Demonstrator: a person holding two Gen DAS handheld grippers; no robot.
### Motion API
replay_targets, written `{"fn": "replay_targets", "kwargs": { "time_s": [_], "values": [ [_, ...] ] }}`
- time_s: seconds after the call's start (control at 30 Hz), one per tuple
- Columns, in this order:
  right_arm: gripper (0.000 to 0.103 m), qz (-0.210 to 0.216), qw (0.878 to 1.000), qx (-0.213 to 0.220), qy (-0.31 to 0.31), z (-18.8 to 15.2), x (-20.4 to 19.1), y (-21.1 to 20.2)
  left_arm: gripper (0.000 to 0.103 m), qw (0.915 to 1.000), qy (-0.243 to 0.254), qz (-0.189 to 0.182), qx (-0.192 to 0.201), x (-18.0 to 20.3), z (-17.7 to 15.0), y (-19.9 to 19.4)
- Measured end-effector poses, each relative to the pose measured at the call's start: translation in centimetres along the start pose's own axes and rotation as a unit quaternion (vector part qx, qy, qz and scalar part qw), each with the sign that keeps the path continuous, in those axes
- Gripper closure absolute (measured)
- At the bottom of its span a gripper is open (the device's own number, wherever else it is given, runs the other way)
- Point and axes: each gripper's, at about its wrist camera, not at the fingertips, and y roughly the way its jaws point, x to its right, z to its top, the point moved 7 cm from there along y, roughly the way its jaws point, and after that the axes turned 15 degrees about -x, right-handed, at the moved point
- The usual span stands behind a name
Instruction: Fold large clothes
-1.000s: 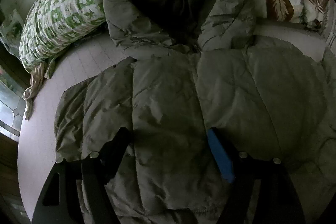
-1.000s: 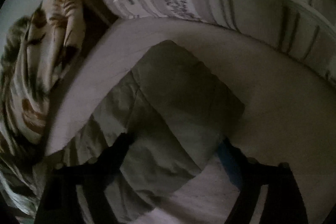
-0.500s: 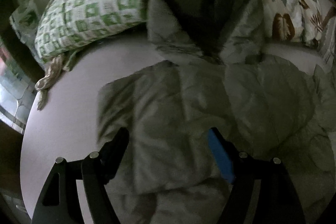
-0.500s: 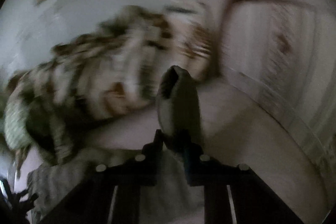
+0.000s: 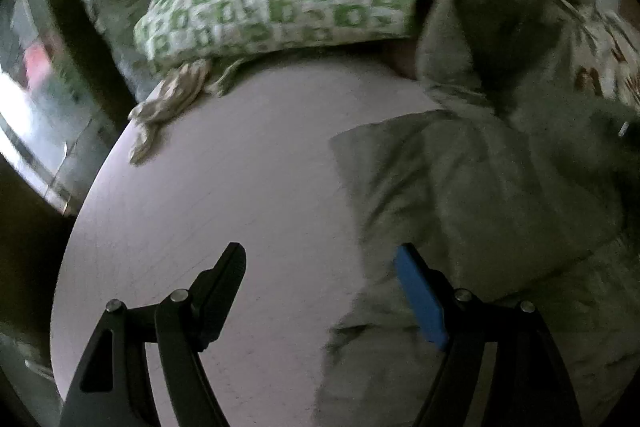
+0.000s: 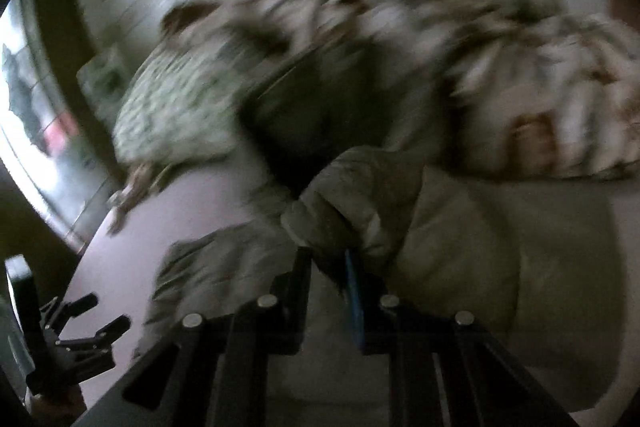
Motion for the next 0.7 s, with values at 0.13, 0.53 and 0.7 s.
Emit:
{"fn": "replay_targets", "kwargs": {
  "time_s": [0.13, 0.53, 0.7],
  "values": [
    [0.085, 0.018, 0.998, -0.056, -0.023, -2.1, -5.3, 6.2, 0.025, 0.9994, -0.031, -0.01, -0.014, -2.5, -0.6, 1.1],
    [0.078, -0.025, 0.996, -0.075, 0.042, -4.5, 1.1, 3.9, 0.025, 0.997, -0.017, -0.068, -0.033, 2.7, 0.9, 0.8],
    [0.0, -0.062, 0.993, -0.047, 0.086, -5.0, 6.5, 0.8, 0.025, 0.9941, -0.015, -0.097, -0.046, 6.4, 1.3, 0.9]
  ]
}}
